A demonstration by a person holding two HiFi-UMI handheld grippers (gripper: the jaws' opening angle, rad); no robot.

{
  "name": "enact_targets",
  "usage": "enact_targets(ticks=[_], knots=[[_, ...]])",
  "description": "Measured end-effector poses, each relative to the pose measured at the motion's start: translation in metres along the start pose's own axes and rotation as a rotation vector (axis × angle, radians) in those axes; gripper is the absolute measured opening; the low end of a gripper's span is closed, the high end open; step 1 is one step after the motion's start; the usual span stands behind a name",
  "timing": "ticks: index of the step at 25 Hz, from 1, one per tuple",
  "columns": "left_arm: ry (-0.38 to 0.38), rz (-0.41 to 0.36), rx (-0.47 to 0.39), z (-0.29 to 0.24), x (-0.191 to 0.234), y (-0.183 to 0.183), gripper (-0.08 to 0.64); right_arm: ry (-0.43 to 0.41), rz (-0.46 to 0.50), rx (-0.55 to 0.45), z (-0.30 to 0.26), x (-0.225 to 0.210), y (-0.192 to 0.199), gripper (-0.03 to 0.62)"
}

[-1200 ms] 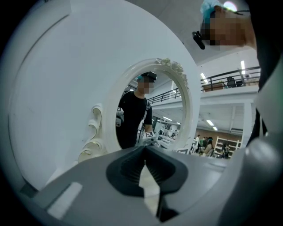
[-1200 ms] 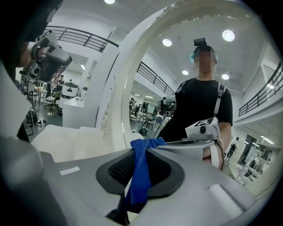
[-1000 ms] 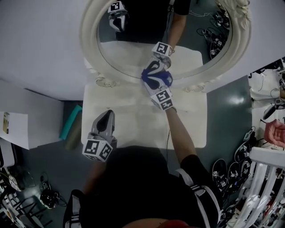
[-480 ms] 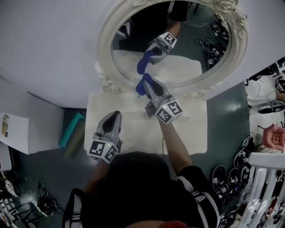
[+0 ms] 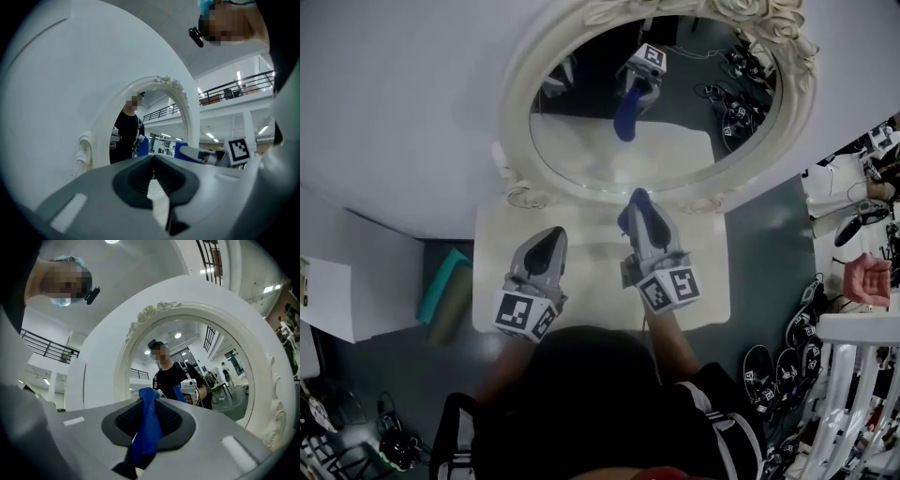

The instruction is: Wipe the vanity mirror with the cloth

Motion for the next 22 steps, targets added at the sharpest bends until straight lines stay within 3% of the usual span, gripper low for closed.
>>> enact_targets(ticks=[10,22], knots=[[0.033,0.015,0.022,-0.018,0.005,0.020,0.011,0.109,-0.014,0.033,0.020,-0.026,0.024,0.058],[0.030,0.036,0.032,-0.024,0.003,0.028,0.011,0.133,-0.035,0.059,0.026,-0.036,0.032,0.057]])
Point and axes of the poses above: the fingertips, and each gripper's own axes: z backward along the fingers, x to its left, y out of its underside, the point moved 3 cm from there along z, backward along the fingers, and after that the axes turned 7 degrees about y, right-handed, at the moved point
